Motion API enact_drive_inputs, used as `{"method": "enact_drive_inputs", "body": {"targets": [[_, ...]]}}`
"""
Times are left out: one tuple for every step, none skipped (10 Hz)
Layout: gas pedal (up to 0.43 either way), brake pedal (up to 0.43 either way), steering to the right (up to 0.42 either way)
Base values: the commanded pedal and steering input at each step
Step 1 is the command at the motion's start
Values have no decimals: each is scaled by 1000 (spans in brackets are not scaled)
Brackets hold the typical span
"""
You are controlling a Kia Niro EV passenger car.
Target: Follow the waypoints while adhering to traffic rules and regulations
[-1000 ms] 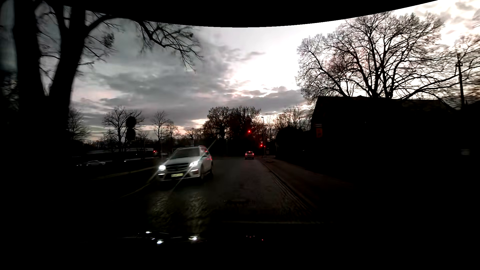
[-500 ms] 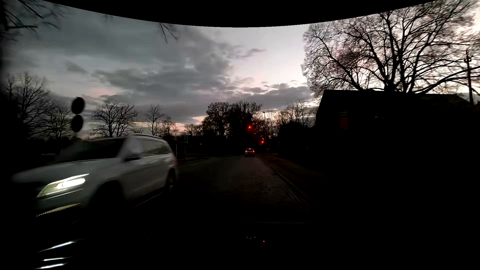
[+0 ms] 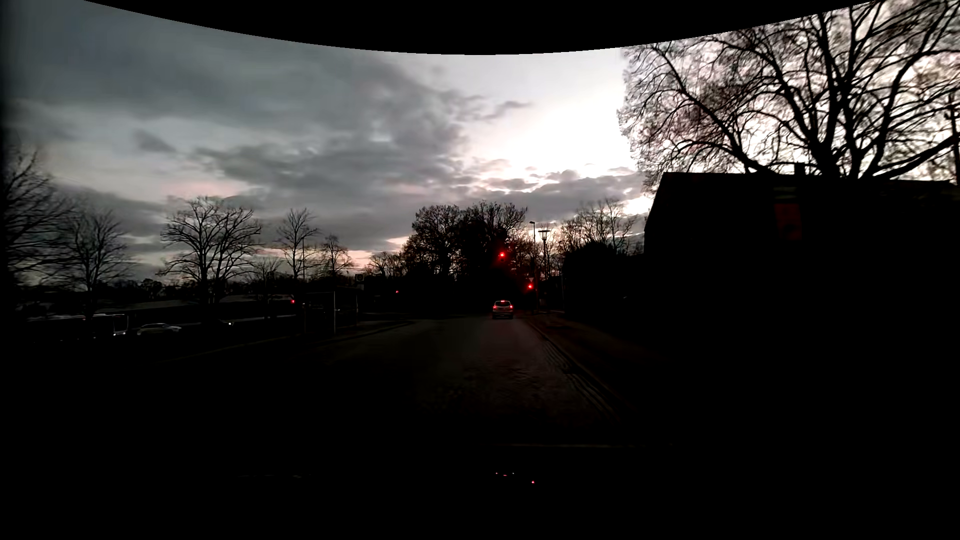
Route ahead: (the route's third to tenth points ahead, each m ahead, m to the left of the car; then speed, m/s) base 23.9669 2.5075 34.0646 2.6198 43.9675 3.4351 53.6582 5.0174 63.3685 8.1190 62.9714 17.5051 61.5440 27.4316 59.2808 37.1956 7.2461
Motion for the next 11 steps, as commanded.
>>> {"method": "enact_drive_inputs", "body": {"targets": [[0, 0, -5], [0, 0, -5], [0, 0, -3], [0, 0, -3], [0, 0, -2], [0, 6, -3], [0, 6, -3], [0, 24, -3], [0, 18, -4], [0, 24, -3], [0, 18, -4]]}}
